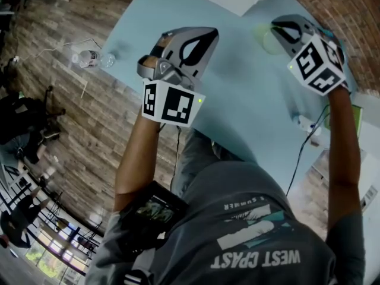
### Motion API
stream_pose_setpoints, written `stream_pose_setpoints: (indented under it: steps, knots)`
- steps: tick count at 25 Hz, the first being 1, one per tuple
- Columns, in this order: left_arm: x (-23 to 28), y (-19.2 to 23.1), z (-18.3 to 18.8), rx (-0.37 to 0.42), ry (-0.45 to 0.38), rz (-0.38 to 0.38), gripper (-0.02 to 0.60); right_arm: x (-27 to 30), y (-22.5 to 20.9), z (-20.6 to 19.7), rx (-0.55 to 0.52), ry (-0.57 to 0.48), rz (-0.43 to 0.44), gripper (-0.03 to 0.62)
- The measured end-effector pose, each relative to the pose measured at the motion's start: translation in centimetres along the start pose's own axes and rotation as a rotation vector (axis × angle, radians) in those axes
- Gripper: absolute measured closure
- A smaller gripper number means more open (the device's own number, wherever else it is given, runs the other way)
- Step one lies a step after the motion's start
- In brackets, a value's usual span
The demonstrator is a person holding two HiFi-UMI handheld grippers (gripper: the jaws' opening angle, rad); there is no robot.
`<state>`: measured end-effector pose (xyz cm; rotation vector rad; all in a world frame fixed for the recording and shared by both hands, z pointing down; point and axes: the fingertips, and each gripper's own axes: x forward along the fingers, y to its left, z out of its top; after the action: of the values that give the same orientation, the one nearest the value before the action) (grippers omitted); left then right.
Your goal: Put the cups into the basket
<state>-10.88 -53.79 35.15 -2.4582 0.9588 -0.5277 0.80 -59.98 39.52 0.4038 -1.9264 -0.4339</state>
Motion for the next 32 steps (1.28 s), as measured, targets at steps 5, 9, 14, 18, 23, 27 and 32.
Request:
stream_pose_setpoints:
  steps: [5, 9, 14, 18, 23, 27, 32]
  knots:
    - [0.2, 1.3, -0.8, 0.011, 0.000, 0.015, 0.581, -0.8, -3.3, 2.5, -0.027, -0.026, -0.049, 0.563]
    - [1.5, 3.6, -1.2, 0.048, 0.001, 0.016, 0.580, -0.3, -5.2, 4.5, -0.084, -0.026, -0.047, 0.563]
    - [3.8, 7.8, -1.9, 0.104, 0.006, 0.022, 0.581, 1.7, -7.1, 7.4, -0.154, -0.020, -0.040, 0.563]
    - [5.7, 10.5, -1.8, 0.141, -0.010, 0.018, 0.580, 2.8, -8.0, 9.1, -0.172, -0.028, -0.045, 0.563]
    - [8.2, 13.3, -2.0, 0.162, -0.043, 0.011, 0.580, 4.2, -8.8, 10.0, -0.176, -0.031, -0.043, 0.563]
    - [10.3, 15.1, -2.3, 0.183, -0.054, 0.012, 0.580, 4.6, -10.1, 10.2, -0.153, -0.037, -0.046, 0.563]
    - [13.0, 16.2, -2.9, 0.220, -0.058, -0.007, 0.581, 5.3, -11.3, 9.6, -0.162, -0.032, -0.045, 0.563]
